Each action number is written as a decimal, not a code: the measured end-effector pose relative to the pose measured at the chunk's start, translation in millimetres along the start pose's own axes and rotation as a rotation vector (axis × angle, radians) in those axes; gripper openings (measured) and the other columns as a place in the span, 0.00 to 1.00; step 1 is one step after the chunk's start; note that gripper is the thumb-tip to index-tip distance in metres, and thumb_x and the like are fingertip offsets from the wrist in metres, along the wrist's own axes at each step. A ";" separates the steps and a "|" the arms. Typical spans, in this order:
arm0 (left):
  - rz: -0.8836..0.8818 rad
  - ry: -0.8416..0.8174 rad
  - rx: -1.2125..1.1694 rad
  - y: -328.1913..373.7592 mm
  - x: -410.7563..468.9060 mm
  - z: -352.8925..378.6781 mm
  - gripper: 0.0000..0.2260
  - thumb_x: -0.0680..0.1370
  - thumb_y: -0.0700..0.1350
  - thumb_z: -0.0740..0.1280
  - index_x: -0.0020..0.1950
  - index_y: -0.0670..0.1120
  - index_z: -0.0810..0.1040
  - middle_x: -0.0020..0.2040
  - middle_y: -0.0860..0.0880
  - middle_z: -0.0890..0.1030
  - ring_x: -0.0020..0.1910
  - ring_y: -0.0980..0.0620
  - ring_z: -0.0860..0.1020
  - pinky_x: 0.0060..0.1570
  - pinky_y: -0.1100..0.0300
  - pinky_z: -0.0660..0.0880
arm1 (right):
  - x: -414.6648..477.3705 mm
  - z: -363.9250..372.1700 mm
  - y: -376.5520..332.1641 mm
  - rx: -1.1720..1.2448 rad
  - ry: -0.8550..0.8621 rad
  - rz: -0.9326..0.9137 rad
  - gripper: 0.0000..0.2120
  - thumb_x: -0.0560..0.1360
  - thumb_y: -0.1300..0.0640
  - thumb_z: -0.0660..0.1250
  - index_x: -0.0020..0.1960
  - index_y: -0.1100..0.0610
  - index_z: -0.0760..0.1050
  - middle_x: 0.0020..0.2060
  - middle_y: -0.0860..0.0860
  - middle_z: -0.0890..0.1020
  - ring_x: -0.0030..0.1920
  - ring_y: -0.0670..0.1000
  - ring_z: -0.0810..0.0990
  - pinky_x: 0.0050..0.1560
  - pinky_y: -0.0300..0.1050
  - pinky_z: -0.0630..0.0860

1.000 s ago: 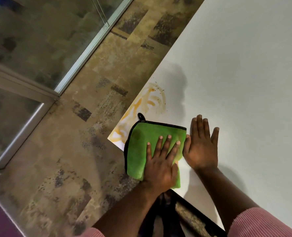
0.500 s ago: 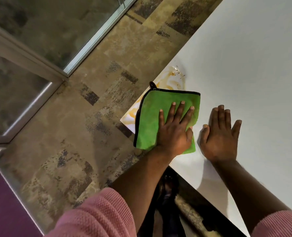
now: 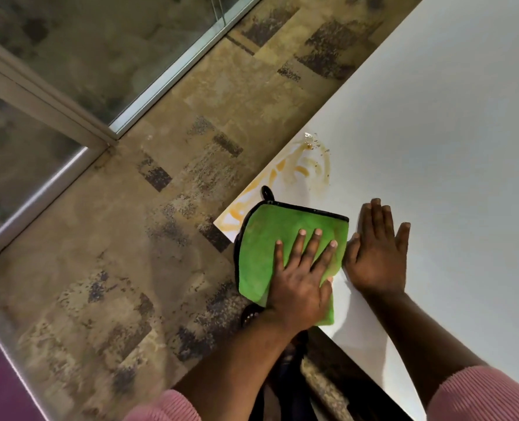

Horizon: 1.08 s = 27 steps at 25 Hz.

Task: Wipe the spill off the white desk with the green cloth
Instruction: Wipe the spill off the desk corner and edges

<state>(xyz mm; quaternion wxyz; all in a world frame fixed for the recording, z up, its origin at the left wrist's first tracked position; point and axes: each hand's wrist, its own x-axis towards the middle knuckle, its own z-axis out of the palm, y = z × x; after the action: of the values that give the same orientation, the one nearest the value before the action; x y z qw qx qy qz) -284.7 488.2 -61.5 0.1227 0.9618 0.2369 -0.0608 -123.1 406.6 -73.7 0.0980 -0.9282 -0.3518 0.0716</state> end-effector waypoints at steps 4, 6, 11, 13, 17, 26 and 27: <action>-0.017 0.015 -0.006 -3.3 53.4 -5.0 0.35 0.79 0.57 0.56 0.85 0.54 0.50 0.86 0.47 0.51 0.84 0.42 0.48 0.78 0.31 0.48 | 0.8 2.8 0.4 0.007 0.017 0.012 0.33 0.80 0.51 0.49 0.84 0.61 0.56 0.84 0.57 0.57 0.84 0.57 0.54 0.82 0.66 0.48; -0.037 0.025 -0.009 -5.6 83.2 -9.3 0.34 0.79 0.57 0.55 0.85 0.54 0.50 0.86 0.47 0.51 0.84 0.42 0.49 0.78 0.31 0.48 | 0.2 2.9 0.1 0.007 0.046 -0.003 0.32 0.80 0.53 0.50 0.83 0.62 0.59 0.83 0.58 0.59 0.84 0.58 0.56 0.82 0.66 0.49; -0.076 0.068 -0.041 -14.7 161.1 -27.1 0.33 0.80 0.57 0.56 0.84 0.54 0.53 0.85 0.46 0.53 0.84 0.41 0.49 0.78 0.30 0.48 | -1.5 9.9 2.0 0.008 0.104 -0.006 0.32 0.79 0.56 0.54 0.82 0.62 0.61 0.83 0.57 0.61 0.84 0.56 0.56 0.81 0.68 0.50; -0.101 0.084 -0.053 -15.6 176.7 -31.3 0.32 0.81 0.57 0.56 0.84 0.53 0.54 0.85 0.46 0.54 0.84 0.42 0.50 0.78 0.31 0.48 | -0.5 10.4 -1.0 -0.001 0.100 0.003 0.33 0.78 0.56 0.55 0.82 0.61 0.60 0.83 0.57 0.60 0.84 0.56 0.55 0.82 0.67 0.50; -0.110 0.085 -0.052 -10.9 160.1 -31.4 0.33 0.81 0.56 0.56 0.85 0.52 0.51 0.85 0.46 0.52 0.84 0.42 0.48 0.78 0.31 0.48 | -1.4 5.7 -3.7 -0.011 0.068 0.010 0.33 0.78 0.56 0.55 0.82 0.62 0.61 0.83 0.57 0.61 0.84 0.56 0.56 0.81 0.67 0.50; -0.077 0.065 -0.029 -18.7 114.2 -20.9 0.31 0.83 0.65 0.50 0.84 0.56 0.53 0.85 0.47 0.54 0.83 0.43 0.55 0.76 0.36 0.56 | 39.2 -11.0 6.3 0.005 -0.044 -0.026 0.30 0.84 0.49 0.50 0.84 0.60 0.56 0.84 0.57 0.55 0.84 0.58 0.53 0.81 0.69 0.49; -0.042 0.079 -0.009 -23.9 118.5 -20.5 0.31 0.83 0.65 0.51 0.84 0.57 0.53 0.85 0.47 0.54 0.83 0.43 0.55 0.77 0.36 0.56 | 52.3 -10.8 10.0 -0.004 -0.073 -0.024 0.31 0.85 0.47 0.48 0.85 0.59 0.52 0.85 0.56 0.52 0.85 0.57 0.50 0.81 0.68 0.46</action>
<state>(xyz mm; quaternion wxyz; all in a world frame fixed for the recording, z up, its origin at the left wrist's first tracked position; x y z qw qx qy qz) -190.4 566.3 -67.6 0.1165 0.9578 0.2618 -0.0243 -75.7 432.7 -68.9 0.0840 -0.9209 -0.3662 0.1034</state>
